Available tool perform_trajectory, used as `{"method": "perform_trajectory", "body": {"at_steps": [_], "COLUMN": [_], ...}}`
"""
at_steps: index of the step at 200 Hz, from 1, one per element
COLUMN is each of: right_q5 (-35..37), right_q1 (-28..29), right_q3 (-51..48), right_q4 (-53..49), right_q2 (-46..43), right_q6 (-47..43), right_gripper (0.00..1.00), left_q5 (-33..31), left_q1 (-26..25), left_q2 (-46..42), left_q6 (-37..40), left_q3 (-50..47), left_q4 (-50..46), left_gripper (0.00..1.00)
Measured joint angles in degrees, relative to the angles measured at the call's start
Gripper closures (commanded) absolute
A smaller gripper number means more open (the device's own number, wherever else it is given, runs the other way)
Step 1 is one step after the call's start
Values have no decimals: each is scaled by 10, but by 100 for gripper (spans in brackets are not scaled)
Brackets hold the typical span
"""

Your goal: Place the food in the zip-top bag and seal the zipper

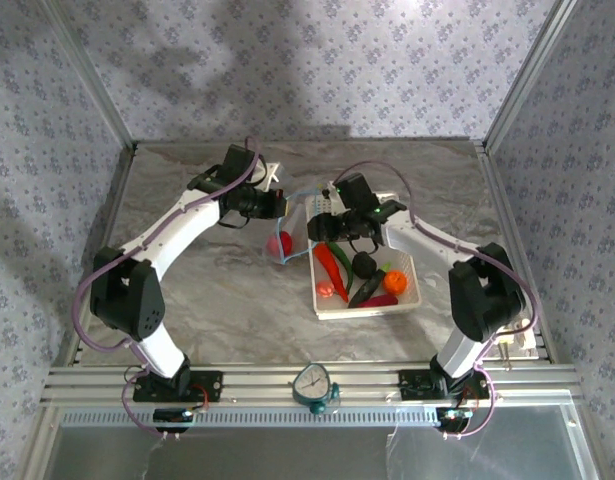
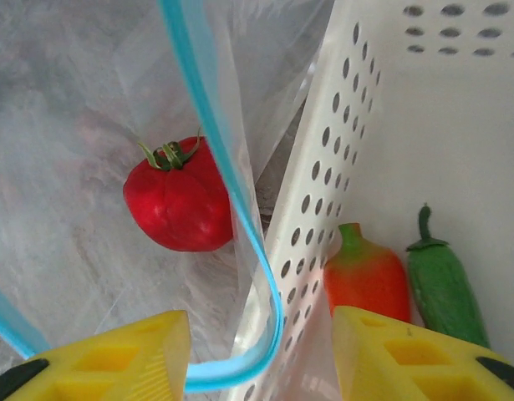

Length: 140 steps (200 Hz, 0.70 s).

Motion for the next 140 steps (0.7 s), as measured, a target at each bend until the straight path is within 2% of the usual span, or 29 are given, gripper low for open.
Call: {"method": "perform_trajectory", "body": {"at_steps": [5, 10, 17, 42, 76, 96, 140], "right_q5": [-1, -1, -1, -1, 5, 4, -66], "right_q1": [1, 3, 5, 13, 29, 43, 54], "right_q3": [0, 1, 3, 13, 46, 93, 251], "right_q4": [2, 4, 7, 10, -1, -26, -94], "right_q2": [5, 12, 19, 37, 40, 42, 79], "right_q6": [3, 5, 9, 15, 14, 1, -48], "right_gripper": [63, 73, 81, 100, 100, 100, 100], "left_q5": [0, 0, 0, -1, -15, -47, -137], "left_q1": [1, 2, 2, 8, 26, 33, 34], "left_q2": [0, 0, 0, -7, -30, -49, -108], "left_q6": [0, 0, 0, 0, 1, 9, 34], "left_q3": [0, 0, -1, -8, -23, -24, -5], "left_q4": [0, 0, 0, 0, -7, -28, -118], "left_gripper": [100, 100, 100, 100, 100, 100, 100]}}
